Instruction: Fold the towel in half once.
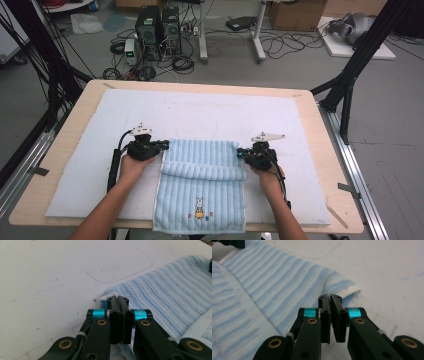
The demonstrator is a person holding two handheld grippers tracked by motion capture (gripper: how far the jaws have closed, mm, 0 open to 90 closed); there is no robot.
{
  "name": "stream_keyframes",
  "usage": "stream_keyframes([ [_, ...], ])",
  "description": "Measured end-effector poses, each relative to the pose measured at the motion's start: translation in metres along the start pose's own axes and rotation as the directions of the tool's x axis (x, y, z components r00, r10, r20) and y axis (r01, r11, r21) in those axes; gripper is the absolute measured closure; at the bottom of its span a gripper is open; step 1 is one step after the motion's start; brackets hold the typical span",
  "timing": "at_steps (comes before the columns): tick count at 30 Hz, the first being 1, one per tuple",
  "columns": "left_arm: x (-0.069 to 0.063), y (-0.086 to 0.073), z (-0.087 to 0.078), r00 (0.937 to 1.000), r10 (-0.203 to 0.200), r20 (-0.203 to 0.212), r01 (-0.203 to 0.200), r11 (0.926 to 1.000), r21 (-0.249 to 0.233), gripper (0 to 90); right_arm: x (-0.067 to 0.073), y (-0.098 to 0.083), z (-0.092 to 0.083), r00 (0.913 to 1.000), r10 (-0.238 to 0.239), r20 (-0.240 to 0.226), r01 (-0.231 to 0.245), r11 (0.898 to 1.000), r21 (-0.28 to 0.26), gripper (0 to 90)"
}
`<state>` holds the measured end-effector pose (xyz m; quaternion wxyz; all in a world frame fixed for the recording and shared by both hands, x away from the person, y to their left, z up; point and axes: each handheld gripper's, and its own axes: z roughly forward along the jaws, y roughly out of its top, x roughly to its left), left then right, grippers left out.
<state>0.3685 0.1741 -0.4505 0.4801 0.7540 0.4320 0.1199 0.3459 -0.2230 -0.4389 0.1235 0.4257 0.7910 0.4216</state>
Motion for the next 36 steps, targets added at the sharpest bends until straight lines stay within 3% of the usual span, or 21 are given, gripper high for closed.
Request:
stream_keyframes([
  [2,0.001,0.004,0.002,0.9999,0.009,-0.005,-0.009,0.9997,0.024,88.5,-0.001,0.002,0.002,0.9999,0.010,0.013,-0.009,1.000,-0.007,86.3],
  [5,0.001,0.009,0.004,0.9998,0.007,-0.019,-0.007,0.9999,0.013,88.3,-0.002,0.002,0.008,0.9991,0.009,0.040,-0.009,1.000,0.005,85.7],
  [7,0.001,0.009,0.004,0.9995,0.016,-0.027,-0.015,0.9995,0.028,86.0,-0.001,0.001,0.010,0.9990,0.010,0.044,-0.011,1.000,0.017,81.2],
  [10,0.002,0.008,0.003,0.9984,-0.027,-0.050,0.030,0.9981,0.053,56.3,-0.002,0.002,0.004,0.9984,0.033,0.046,-0.032,0.999,-0.014,72.7],
  [12,0.002,0.008,-0.001,0.9974,-0.017,-0.070,0.020,0.9983,0.055,52.0,-0.004,0.002,-0.001,0.9973,0.048,0.055,-0.046,0.998,-0.037,70.0],
  [14,0.004,0.009,-0.005,0.9961,-0.032,-0.083,0.035,0.9984,0.043,47.8,-0.007,0.002,-0.005,0.9960,0.063,0.064,-0.059,0.997,-0.056,65.4],
  [18,0.005,0.008,-0.009,0.9964,-0.054,-0.065,0.055,0.9982,0.024,46.7,-0.009,0.003,-0.009,0.9942,0.085,0.066,-0.080,0.994,-0.074,61.7],
  [21,0.005,0.006,-0.004,0.9974,-0.054,-0.047,0.057,0.9970,0.052,46.0,-0.010,0.002,-0.005,0.9940,0.103,0.038,-0.101,0.994,-0.048,57.9],
  [23,0.001,0.004,0.002,0.9992,-0.035,-0.020,0.037,0.9947,0.096,45.9,-0.008,0.002,0.000,0.9944,0.095,0.046,-0.094,0.995,-0.016,56.1],
  [25,-0.005,0.003,0.005,0.9993,0.015,-0.036,-0.011,0.9942,0.107,44.5,-0.005,0.000,0.006,0.9959,0.078,0.046,-0.079,0.997,0.021,56.1],
  [26,-0.008,0.003,0.005,0.9974,0.049,-0.053,-0.043,0.9926,0.113,46.6,-0.002,0.000,0.010,0.9969,0.065,0.043,-0.067,0.997,0.042,58.1],
  [28,-0.010,0.002,0.005,0.9919,0.101,-0.077,-0.091,0.9887,0.119,56.4,0.005,0.000,0.014,0.9965,-0.004,0.083,-0.002,0.998,0.066,61.4],
  [29,-0.009,0.001,0.005,0.9953,0.080,-0.055,-0.074,0.9910,0.111,67.1,0.007,0.001,0.014,0.9969,-0.014,0.078,0.009,0.997,0.075,68.8],
  [30,-0.008,0.001,0.006,0.9988,0.050,-0.003,-0.049,0.9929,0.109,78.9,0.007,0.001,0.014,0.9982,-0.008,0.060,0.003,0.997,0.077,74.2],
  [31,-0.010,0.000,0.007,0.9980,0.062,-0.008,-0.061,0.9926,0.105,84.6,0.007,0.001,0.014,0.9991,-0.009,0.042,0.005,0.997,0.081,82.3],
  [32,-0.010,0.001,0.008,0.9968,0.079,-0.009,-0.078,0.9912,0.107,85.4,0.009,0.001,0.015,0.9994,-0.012,0.032,0.010,0.996,0.083,83.2],
  [36,-0.006,0.003,0.010,0.9994,0.035,0.002,-0.035,0.9949,0.095,86.2,0.007,0.002,0.015,0.9998,0.000,0.018,-0.001,0.996,0.085,84.6],
])
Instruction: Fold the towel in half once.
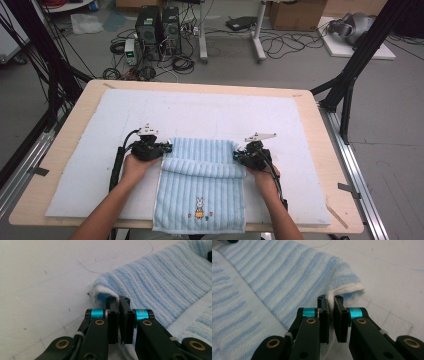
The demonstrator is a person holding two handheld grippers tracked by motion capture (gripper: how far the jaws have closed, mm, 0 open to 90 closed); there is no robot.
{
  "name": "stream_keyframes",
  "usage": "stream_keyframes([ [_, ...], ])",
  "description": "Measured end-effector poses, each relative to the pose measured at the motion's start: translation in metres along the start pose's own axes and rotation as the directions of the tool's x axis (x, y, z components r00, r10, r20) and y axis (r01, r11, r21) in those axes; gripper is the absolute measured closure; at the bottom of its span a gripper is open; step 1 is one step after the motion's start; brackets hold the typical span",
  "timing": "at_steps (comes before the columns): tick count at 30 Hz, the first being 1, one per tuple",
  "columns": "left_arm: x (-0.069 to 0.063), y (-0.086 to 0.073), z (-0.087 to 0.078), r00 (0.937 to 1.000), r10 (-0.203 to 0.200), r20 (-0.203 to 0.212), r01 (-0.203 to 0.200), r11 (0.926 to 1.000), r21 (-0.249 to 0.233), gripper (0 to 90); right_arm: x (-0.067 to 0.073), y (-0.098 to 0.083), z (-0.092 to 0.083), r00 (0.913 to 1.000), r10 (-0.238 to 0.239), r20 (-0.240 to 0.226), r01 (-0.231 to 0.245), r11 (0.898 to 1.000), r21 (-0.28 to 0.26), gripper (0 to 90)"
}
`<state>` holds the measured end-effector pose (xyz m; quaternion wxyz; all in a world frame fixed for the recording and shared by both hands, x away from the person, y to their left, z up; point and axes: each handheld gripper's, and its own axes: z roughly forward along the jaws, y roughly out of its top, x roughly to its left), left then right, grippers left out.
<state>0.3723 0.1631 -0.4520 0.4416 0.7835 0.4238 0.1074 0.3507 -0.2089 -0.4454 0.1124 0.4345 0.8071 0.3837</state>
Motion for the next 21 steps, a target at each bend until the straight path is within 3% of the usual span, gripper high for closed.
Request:
stream_keyframes([
  [3,0.003,0.006,0.002,1.0000,-0.008,-0.004,0.008,1.0000,-0.001,86.3,-0.001,0.001,-0.001,0.9998,-0.008,0.016,0.009,1.000,-0.017,84.7],
  [6,0.005,0.009,0.002,0.9982,-0.054,0.025,0.055,0.9981,-0.028,86.2,-0.003,0.003,-0.002,0.9996,-0.011,0.025,0.012,1.000,-0.026,84.8],
  [10,0.008,0.009,0.004,0.9977,-0.062,0.029,0.063,0.9971,-0.042,86.2,-0.007,0.003,-0.004,0.9998,0.016,0.011,-0.015,0.999,-0.050,84.7],
  [13,0.012,0.011,0.004,0.9959,-0.081,0.040,0.083,0.9949,-0.057,86.2,-0.008,0.004,-0.003,0.9996,0.002,0.029,-0.001,0.998,-0.059,84.7],
  [17,0.016,0.020,0.004,0.9960,-0.075,0.049,0.079,0.9935,-0.083,86.2,-0.011,0.008,-0.002,0.9992,0.011,0.037,-0.007,0.997,-0.082,84.7],
  [21,0.022,0.031,0.008,0.9964,-0.080,0.026,0.082,0.9926,-0.090,86.2,-0.016,0.020,0.000,0.9985,0.026,0.049,-0.021,0.994,-0.108,84.7],
])
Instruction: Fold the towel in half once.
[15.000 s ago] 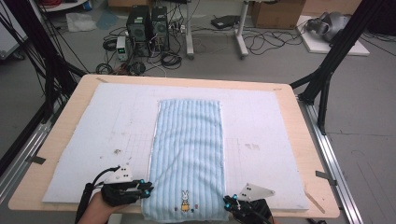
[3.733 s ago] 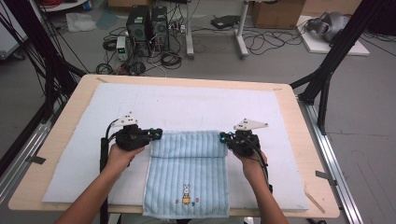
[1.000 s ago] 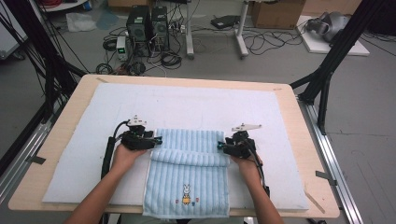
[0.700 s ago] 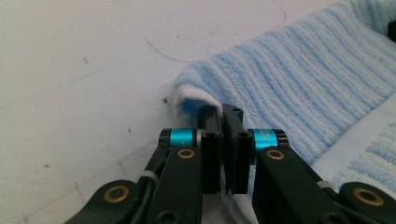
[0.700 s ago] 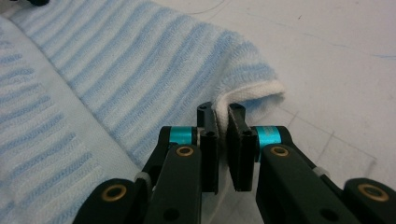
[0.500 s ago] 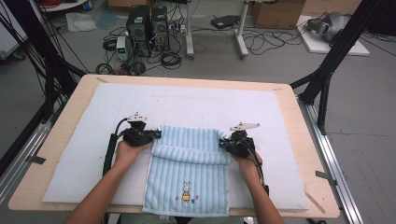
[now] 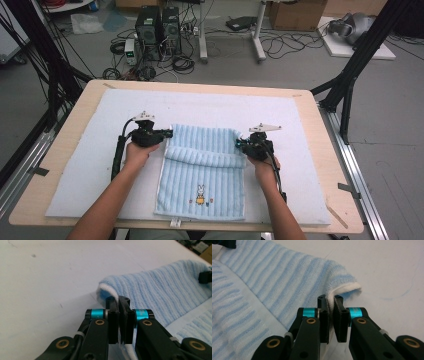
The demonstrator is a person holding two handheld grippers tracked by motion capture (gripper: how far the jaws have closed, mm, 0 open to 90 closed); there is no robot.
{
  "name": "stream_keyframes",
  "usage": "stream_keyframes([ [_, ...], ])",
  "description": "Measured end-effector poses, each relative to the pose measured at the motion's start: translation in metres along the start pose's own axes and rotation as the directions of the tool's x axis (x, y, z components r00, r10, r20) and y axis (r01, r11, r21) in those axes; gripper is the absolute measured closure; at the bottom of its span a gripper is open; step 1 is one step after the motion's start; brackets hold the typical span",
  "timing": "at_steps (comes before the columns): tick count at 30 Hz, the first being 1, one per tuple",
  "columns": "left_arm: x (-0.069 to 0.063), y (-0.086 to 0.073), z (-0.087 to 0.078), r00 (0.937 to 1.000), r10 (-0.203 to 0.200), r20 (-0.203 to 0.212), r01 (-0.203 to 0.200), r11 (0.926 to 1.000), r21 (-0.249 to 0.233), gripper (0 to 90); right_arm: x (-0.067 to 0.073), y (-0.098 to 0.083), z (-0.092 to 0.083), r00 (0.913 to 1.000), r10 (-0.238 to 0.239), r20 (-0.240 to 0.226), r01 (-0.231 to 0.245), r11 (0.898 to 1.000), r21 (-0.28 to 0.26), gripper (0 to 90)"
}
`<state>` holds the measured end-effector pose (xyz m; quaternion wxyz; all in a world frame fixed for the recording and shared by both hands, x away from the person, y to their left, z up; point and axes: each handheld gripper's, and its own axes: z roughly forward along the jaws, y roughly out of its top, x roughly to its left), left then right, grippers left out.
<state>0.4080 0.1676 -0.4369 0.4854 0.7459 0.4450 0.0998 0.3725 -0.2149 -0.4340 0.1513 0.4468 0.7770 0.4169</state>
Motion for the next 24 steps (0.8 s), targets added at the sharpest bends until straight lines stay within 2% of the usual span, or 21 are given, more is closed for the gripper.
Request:
stream_keyframes([
  [3,0.003,0.006,0.004,0.9997,0.020,-0.014,-0.020,0.9998,-0.007,86.3,-0.001,0.008,0.006,0.9998,-0.002,0.018,0.003,1.000,-0.011,84.9],
  [4,0.005,0.007,0.005,0.9994,0.030,-0.018,-0.031,0.9990,-0.032,86.2,-0.002,0.010,0.008,0.9997,-0.002,0.023,0.002,1.000,-0.014,84.9],
  [5,0.006,0.007,0.006,0.9994,0.031,-0.016,-0.032,0.9975,-0.063,86.2,-0.004,0.012,0.010,0.9995,-0.004,0.030,0.004,1.000,-0.011,85.0],
  [8,0.013,0.011,0.011,0.9994,0.026,-0.022,-0.028,0.9969,-0.074,86.2,-0.009,0.020,0.016,0.9988,-0.004,0.050,0.005,1.000,-0.008,84.9],
  [12,0.019,0.020,0.016,0.9988,0.038,-0.032,-0.042,0.9937,-0.104,86.2,-0.012,0.031,0.024,0.9967,-0.005,0.081,0.006,1.000,-0.016,84.9],
  [14,0.022,0.024,0.018,0.9989,0.035,-0.031,-0.038,0.9944,-0.098,86.1,-0.014,0.034,0.027,0.9962,0.003,0.087,0.001,0.999,-0.041,84.9],
  [17,0.022,0.025,0.021,0.9981,0.049,-0.036,-0.052,0.9943,-0.093,86.0,-0.018,0.035,0.033,0.9954,0.024,0.093,-0.021,0.999,-0.025,84.9],
  [19,0.024,0.024,0.023,0.9986,0.039,-0.036,-0.042,0.9953,-0.087,85.5,-0.018,0.035,0.037,0.9947,0.025,0.100,-0.023,1.000,-0.017,84.6],
  [20,0.025,0.023,0.023,0.9987,0.032,-0.039,-0.035,0.9963,-0.078,83.5,-0.018,0.035,0.038,0.9946,0.022,0.102,-0.021,1.000,-0.014,84.1],
  [21,0.025,0.022,0.024,0.9985,0.017,-0.051,-0.020,0.9975,-0.068,77.0,-0.018,0.035,0.038,0.9943,0.020,0.105,-0.019,1.000,-0.011,81.9],
  [22,0.027,0.021,0.024,0.9983,-0.008,-0.057,0.005,0.9983,-0.059,63.0,-0.018,0.034,0.039,0.9936,0.030,0.109,-0.029,1.000,-0.012,74.5],
  [23,0.028,0.021,0.023,0.9982,-0.021,-0.057,0.018,0.9985,-0.052,53.6,-0.019,0.034,0.038,0.9930,0.045,0.109,-0.043,0.999,-0.017,66.6],
  [24,0.029,0.021,0.021,0.9981,-0.023,-0.057,0.020,0.9979,-0.061,52.3,-0.020,0.033,0.037,0.9919,0.059,0.112,-0.057,0.998,-0.024,60.1],
])
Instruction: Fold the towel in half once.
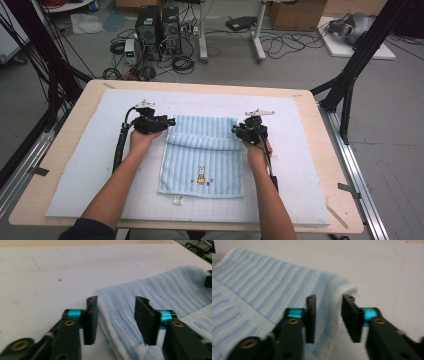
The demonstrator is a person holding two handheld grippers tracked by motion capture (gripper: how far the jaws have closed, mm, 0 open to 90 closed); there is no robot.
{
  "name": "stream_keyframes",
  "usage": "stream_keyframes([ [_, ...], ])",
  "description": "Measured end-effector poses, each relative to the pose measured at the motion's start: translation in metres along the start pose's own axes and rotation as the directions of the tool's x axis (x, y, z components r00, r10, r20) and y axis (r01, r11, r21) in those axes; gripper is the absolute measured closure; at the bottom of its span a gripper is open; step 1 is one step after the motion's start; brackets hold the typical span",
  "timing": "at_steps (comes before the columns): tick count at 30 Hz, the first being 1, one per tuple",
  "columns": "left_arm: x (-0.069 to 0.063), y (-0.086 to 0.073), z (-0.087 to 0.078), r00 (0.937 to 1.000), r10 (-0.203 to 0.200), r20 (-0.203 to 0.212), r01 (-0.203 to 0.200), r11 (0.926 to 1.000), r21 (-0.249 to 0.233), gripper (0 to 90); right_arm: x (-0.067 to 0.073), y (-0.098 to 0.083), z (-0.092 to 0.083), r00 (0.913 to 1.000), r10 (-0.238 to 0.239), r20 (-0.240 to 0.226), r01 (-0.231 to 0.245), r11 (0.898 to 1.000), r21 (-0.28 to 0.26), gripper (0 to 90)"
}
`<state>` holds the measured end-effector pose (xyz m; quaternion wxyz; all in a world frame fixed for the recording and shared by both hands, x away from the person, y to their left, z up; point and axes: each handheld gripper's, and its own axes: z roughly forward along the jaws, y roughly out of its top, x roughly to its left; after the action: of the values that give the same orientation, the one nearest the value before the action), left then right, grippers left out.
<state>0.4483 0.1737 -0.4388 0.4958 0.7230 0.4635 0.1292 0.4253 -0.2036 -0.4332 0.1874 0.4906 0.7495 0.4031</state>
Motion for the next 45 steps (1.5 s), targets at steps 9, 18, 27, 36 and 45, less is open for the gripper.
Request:
stream_keyframes([
  [9,-0.002,0.002,-0.029,0.9977,0.035,0.058,-0.030,0.9956,-0.088,45.2,-0.009,0.000,-0.025,0.9976,0.063,-0.027,-0.065,0.996,-0.063,43.8],
  [18,-0.011,-0.010,-0.024,0.9880,0.115,0.104,-0.112,0.9932,-0.030,50.8,-0.008,-0.009,-0.039,0.9948,0.054,-0.086,-0.060,0.996,-0.070,43.7],
  [27,-0.028,-0.026,-0.010,0.9636,0.244,0.109,-0.255,0.9612,0.105,70.2,-0.006,-0.025,-0.041,0.9920,0.051,-0.115,-0.053,0.998,-0.015,43.2],
  [36,-0.028,-0.031,-0.024,0.9669,0.212,0.141,-0.220,0.9746,0.042,86.2,-0.011,-0.026,-0.036,0.9900,0.080,-0.117,-0.082,0.997,-0.012,49.8],
  [45,-0.034,-0.030,-0.034,0.9635,0.207,0.169,-0.211,0.9775,0.004,86.9,0.003,-0.029,-0.026,0.9879,-0.013,-0.155,0.025,0.997,0.075,80.6],
])
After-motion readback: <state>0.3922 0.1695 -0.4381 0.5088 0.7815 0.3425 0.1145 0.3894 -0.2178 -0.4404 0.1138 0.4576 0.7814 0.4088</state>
